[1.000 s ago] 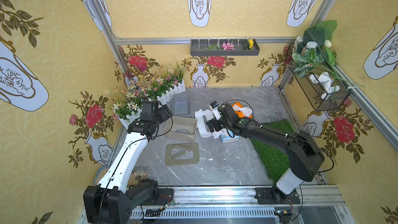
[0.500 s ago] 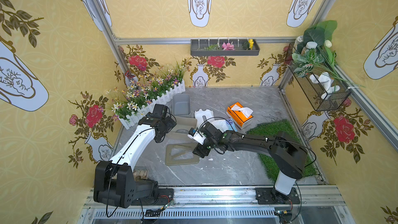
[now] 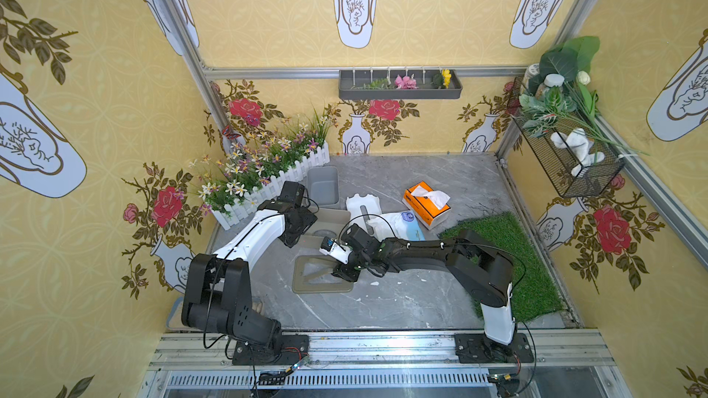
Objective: Put the tissue paper into the tissue box
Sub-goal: Adjust the tissue box at the center of the board, then adjust the box lid at the center of the board.
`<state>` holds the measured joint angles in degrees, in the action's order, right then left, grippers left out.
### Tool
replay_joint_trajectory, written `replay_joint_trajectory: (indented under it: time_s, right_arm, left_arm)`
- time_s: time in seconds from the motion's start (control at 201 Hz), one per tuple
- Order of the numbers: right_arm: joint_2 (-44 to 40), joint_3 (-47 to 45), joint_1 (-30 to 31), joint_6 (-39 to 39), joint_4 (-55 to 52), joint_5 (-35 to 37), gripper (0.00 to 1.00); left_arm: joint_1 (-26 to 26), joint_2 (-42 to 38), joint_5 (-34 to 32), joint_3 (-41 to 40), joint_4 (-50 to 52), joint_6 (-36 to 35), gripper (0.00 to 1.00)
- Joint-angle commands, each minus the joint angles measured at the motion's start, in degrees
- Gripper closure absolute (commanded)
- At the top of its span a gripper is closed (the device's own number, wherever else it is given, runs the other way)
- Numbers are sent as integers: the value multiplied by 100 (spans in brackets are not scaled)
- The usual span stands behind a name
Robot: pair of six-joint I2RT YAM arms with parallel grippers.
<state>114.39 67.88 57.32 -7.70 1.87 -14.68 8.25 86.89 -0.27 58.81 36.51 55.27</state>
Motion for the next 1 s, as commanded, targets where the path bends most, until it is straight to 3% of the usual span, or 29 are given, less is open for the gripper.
replay_joint_trajectory:
  time_s: [0.0,0.294,0.602,0.752,0.991]
  right_arm:
    - [103,28,7,-57,403,-36,56]
    - [-91,-338,134,201,438,640,74]
    - [-879,-1190,424,853,13,1309,78]
    - [-1406,-1427,559,1104,-265,1324,72]
    - [-2201,-1726,283,1289,-271,1562,52]
  left_arm:
    - [1,112,-62,-19,-51,-124,27]
    - [2,381,-107,163,48,-502,54]
    - [1,651,-37,377,137,-1057,78]
    - [1,628,27,402,165,-1495,89]
    - [71,644,115,488,411,-2075,91]
